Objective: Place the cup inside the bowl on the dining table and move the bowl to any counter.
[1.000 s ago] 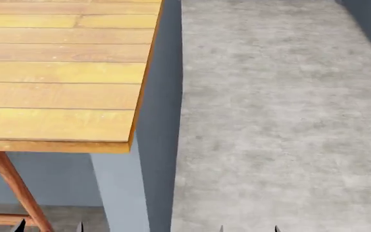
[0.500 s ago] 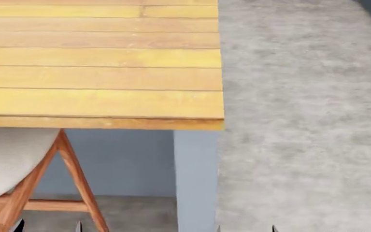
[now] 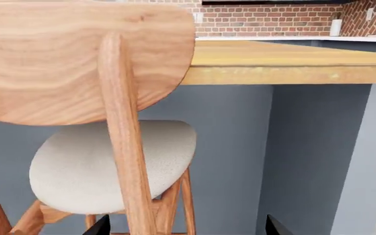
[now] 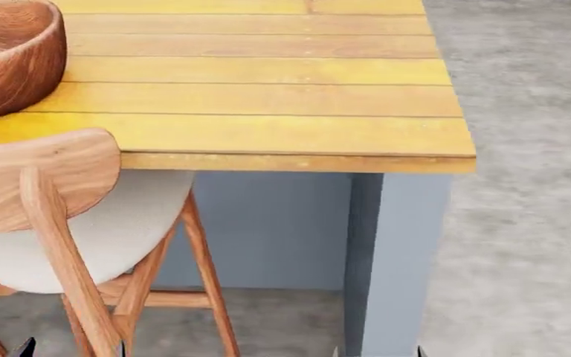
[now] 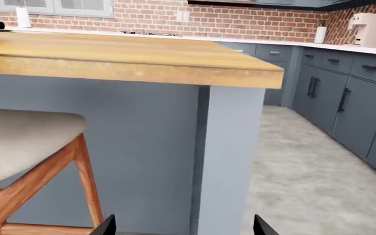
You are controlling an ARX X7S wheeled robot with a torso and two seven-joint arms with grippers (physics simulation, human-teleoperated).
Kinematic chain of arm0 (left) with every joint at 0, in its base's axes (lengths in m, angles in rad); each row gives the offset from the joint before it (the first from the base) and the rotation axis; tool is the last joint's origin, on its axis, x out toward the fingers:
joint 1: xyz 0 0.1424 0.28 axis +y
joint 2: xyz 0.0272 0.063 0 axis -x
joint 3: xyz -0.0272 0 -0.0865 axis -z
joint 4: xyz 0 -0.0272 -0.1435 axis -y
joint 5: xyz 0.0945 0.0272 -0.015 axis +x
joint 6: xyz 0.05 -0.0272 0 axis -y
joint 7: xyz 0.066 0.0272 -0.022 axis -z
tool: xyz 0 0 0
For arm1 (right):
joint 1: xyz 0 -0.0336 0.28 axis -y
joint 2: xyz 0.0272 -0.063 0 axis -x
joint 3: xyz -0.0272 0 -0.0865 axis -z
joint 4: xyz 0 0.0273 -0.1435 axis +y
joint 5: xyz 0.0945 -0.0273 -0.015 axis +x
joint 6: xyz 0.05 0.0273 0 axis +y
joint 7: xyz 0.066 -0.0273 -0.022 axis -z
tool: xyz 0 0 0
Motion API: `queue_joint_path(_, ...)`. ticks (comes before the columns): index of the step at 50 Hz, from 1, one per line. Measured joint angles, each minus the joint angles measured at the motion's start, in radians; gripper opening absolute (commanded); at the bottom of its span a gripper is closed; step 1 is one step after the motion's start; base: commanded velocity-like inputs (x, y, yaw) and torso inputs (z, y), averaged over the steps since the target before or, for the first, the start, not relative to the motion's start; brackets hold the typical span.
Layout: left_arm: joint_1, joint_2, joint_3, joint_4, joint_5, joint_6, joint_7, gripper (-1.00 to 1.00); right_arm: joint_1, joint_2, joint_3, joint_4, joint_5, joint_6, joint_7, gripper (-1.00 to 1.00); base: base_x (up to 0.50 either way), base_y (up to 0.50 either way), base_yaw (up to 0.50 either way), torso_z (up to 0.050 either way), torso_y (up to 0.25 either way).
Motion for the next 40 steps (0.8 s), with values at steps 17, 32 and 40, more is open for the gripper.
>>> queue_joint_path(17, -0.001, -0.012, 0.015, 0.000, -0.012, 0.007, -0.014, 1.00, 0.003, 0.013, -0.017, 0.000, 0.006, -0.006, 0.013, 1.00, 0.00, 0.50, 0.00, 0.000, 0.000)
queue_joint_path(32, -0.003, -0.021, 0.026, -0.001, -0.021, 0.010, -0.025, 1.00, 0.004, 0.022, -0.027, 0.002, 0.014, -0.009, 0.025, 1.00, 0.00, 0.50, 0.00, 0.000, 0.000)
queue_joint_path(40, -0.004, -0.026, 0.032, -0.001, -0.026, 0.012, -0.030, 1.00, 0.005, 0.025, -0.030, 0.001, 0.020, -0.010, 0.032, 1.00, 0.00, 0.50, 0.00, 0.000, 0.000)
